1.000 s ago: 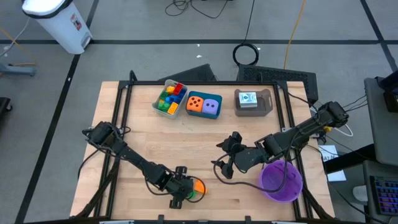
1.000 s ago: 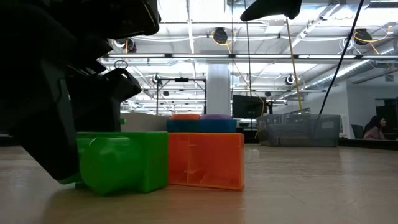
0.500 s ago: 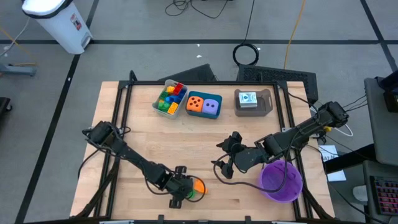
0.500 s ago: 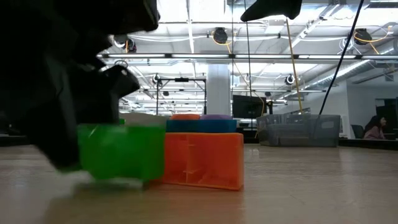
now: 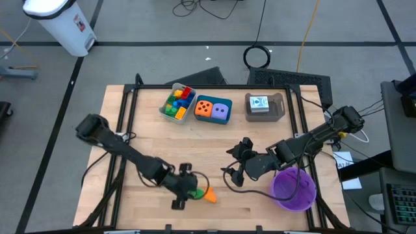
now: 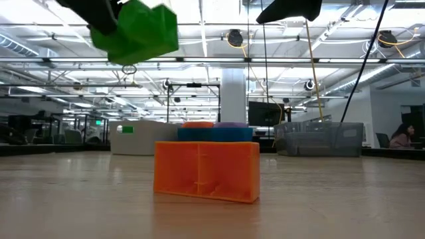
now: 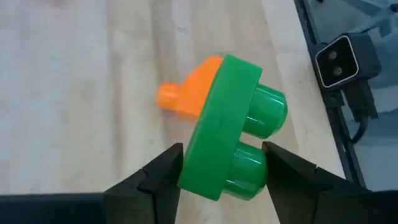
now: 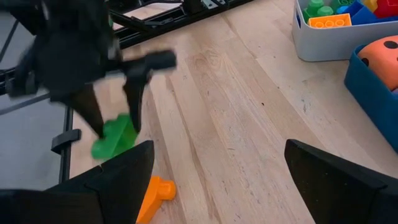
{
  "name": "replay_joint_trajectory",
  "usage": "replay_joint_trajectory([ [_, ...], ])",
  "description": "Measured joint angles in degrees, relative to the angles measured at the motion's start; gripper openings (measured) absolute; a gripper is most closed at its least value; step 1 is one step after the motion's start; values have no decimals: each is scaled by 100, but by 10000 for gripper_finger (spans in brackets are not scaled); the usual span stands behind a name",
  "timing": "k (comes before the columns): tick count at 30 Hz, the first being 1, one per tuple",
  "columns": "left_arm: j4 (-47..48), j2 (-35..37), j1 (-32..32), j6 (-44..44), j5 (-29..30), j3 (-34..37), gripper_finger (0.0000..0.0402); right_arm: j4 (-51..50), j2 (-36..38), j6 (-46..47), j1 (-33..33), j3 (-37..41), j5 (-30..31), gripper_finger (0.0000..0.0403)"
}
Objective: Pick & Place Toys
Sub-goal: Put the green game piece into the gray bin
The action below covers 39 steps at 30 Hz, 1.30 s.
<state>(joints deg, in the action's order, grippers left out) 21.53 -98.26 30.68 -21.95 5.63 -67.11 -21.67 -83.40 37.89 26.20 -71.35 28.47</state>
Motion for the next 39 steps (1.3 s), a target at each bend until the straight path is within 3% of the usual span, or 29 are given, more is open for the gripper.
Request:
replay_joint_trajectory([
  [8, 1566, 1152, -726, -179, 362, 0, 194, 45, 0, 6, -72, 0, 2, 352],
  [17, 2214, 2086, -2182, -261, 843, 0, 201, 46, 2, 2, -117, 0, 2, 352],
  [33, 2979, 2193, -5369, -725, 994, 0, 195, 44, 2, -79, -117, 0, 2, 352],
  [39, 3011, 1969, -5962, -966, 986, 0, 202, 44, 2, -107, -193, 0, 0, 352],
])
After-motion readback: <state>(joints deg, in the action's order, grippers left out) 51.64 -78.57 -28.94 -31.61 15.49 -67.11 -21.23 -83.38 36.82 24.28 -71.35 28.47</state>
